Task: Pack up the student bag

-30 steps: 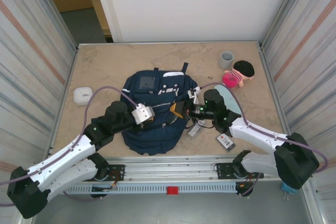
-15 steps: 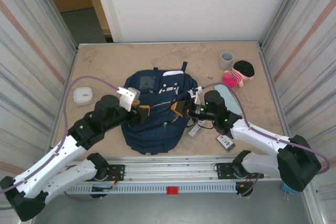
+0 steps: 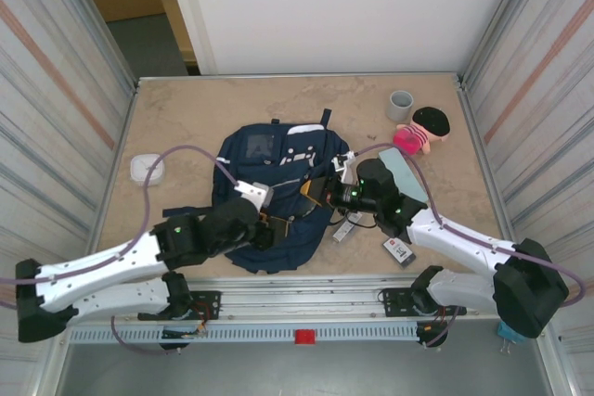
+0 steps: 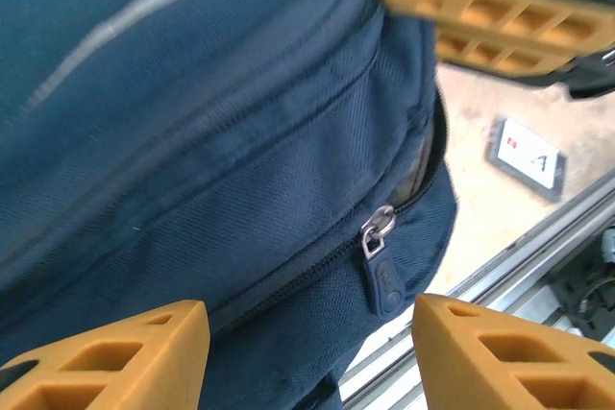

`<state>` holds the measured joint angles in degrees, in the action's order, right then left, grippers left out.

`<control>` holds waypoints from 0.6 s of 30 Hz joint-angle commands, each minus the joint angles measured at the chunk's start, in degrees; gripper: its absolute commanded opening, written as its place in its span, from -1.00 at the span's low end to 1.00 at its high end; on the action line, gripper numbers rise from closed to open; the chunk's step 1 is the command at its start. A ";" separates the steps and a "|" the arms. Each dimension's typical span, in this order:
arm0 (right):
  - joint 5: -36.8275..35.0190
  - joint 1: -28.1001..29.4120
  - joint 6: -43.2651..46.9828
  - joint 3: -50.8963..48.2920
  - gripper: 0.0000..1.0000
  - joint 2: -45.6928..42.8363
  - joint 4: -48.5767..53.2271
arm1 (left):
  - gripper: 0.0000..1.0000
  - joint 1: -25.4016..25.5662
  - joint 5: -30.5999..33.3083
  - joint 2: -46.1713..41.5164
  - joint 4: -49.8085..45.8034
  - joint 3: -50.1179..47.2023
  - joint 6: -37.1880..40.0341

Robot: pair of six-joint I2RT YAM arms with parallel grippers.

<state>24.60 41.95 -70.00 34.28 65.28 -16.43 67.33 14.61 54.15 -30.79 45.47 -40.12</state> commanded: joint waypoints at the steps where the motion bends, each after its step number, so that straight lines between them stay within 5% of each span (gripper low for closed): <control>1: -1.61 0.57 2.18 3.50 -1.00 0.18 -3.81 | 0.16 1.98 1.81 2.88 -0.15 3.07 -4.59; 18: -2.67 1.77 2.37 4.08 -1.00 0.83 -3.15 | 0.01 6.48 6.14 9.19 2.74 5.51 -11.07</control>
<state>23.64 43.18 -69.82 35.05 66.35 -16.27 72.71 18.11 63.77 -28.67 48.71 -49.06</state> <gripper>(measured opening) 0.106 0.505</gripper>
